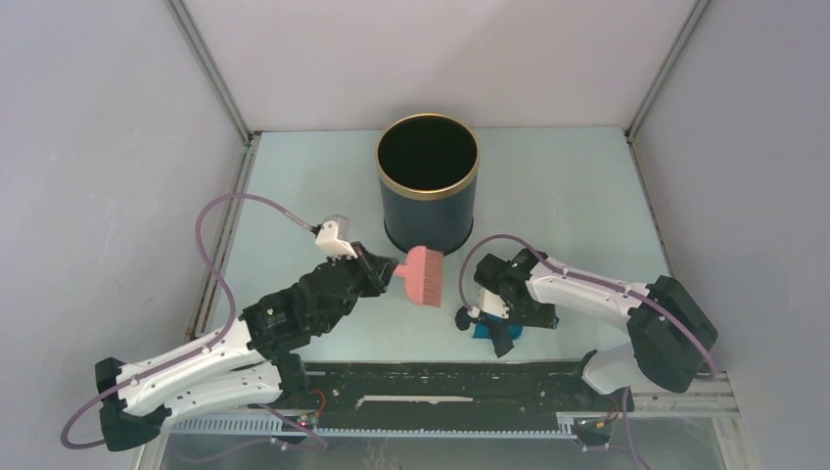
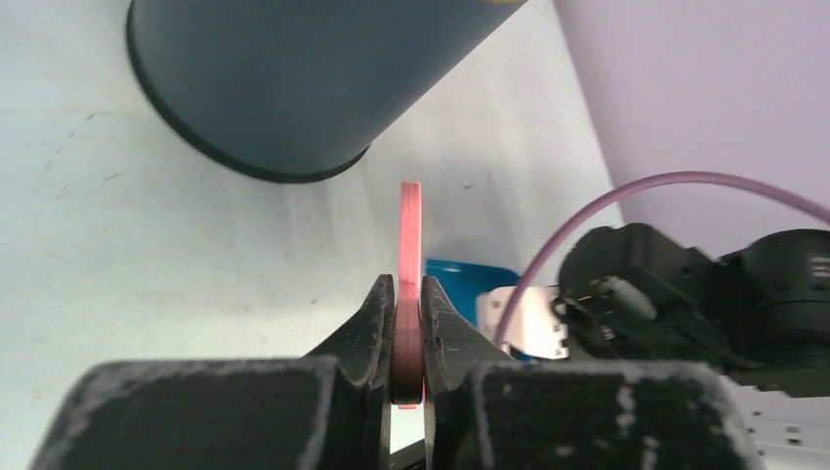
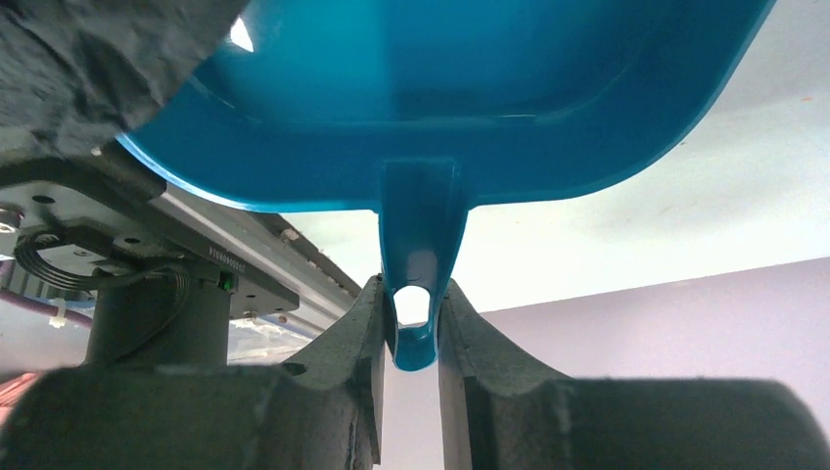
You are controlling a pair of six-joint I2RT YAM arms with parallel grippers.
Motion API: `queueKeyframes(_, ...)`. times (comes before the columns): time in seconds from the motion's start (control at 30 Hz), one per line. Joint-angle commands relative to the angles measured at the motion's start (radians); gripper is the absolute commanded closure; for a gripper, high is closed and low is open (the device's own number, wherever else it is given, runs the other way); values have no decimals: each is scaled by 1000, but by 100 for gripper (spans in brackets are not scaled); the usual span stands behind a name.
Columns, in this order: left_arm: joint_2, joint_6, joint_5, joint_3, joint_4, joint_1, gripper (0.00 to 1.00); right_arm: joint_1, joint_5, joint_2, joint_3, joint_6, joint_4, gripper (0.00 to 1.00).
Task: Sweep away the paper scraps from the table
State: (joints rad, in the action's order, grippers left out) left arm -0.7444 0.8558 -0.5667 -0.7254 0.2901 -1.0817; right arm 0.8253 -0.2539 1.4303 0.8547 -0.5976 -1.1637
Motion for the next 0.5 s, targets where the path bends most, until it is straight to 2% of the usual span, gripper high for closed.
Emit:
queueKeyframes(0.0, 12, 29, -23, 32, 115, -1, 100, 9, -32, -61, -39, 15, -54, 100)
queueKeyframes(0.23, -111, 67, 56, 44, 101, -3, 100, 2, -43, -119, -72, 15, -105, 100)
queueKeyframes(0.47, -327, 83, 170, 19, -60, -4, 100, 7, -20, -106, -73, 26, -102, 100)
